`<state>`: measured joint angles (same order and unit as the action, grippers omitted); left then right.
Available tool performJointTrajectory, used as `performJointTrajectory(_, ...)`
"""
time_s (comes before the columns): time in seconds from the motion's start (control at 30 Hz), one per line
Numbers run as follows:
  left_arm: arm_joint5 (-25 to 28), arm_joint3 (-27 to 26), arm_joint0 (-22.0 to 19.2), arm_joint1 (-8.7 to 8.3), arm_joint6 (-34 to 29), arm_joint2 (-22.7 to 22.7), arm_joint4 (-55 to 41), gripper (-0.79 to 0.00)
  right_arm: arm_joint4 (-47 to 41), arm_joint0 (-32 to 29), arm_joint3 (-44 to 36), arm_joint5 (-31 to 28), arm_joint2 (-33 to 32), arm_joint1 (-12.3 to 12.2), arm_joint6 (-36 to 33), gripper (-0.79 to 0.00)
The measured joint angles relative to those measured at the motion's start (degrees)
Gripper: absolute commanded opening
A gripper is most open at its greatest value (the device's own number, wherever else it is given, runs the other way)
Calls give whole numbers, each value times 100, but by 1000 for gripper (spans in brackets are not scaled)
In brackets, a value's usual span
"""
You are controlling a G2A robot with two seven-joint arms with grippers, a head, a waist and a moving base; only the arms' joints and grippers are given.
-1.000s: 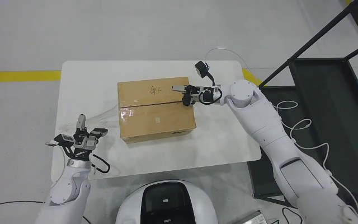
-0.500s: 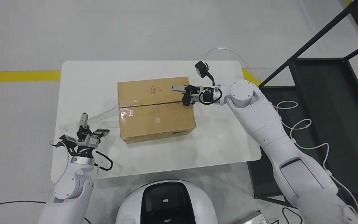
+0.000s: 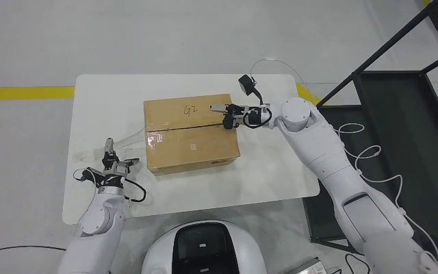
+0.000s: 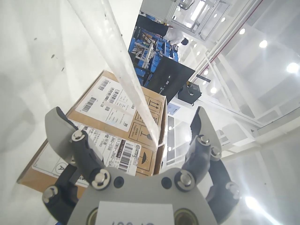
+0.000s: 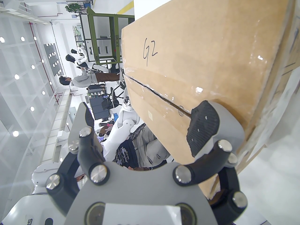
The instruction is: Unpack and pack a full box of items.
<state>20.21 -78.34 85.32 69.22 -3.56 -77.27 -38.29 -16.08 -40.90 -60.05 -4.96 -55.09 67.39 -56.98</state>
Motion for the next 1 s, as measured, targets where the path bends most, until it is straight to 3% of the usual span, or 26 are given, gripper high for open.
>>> performJointTrajectory(0.1, -6, -39, 22, 10, 18, -71, -32, 0, 0, 0, 0, 0, 0, 0, 0, 0)
performJointTrajectory(0.17, -63, -59, 30, 16, 46, -113, -29, -65, 0, 0, 0, 0, 0, 0, 0, 0)
performJointTrajectory(0.23, -134, -61, 15, 24, 74, -131, -22, -406, 0, 0, 0, 0, 0, 0, 0, 0)
performJointTrajectory(0.27, -171, -58, 2, 31, 81, -138, -19, -434, 0, 0, 0, 0, 0, 0, 0, 0)
performJointTrajectory(0.37, -216, -51, -23, 49, 93, -143, -9, -471, 0, 0, 0, 0, 0, 0, 0, 0)
performJointTrajectory(0.53, -295, -65, -61, 76, 111, -178, -42, -434, 0, 0, 0, 0, 0, 0, 0, 0)
performJointTrajectory(0.6, -332, -58, -77, 87, 106, -199, -74, -456, 0, 0, 0, 0, 0, 0, 0, 0)
performJointTrajectory(0.83, -338, -152, 35, 109, 29, -310, -143, -594, 0, 0, 0, 0, 0, 0, 0, 0)
performJointTrajectory(0.9, -335, -215, 98, 114, 5, -351, -169, -693, 0, 0, 0, 0, 0, 0, 0, 0)
performJointTrajectory(0.93, -334, -250, 125, 116, -6, -370, -178, -782, 0, 0, 0, 0, 0, 0, 0, 0)
performJointTrajectory(1.0, -303, -371, 195, 119, -46, -421, -199, -785, 0, 0, 0, 0, 0, 0, 0, 0)
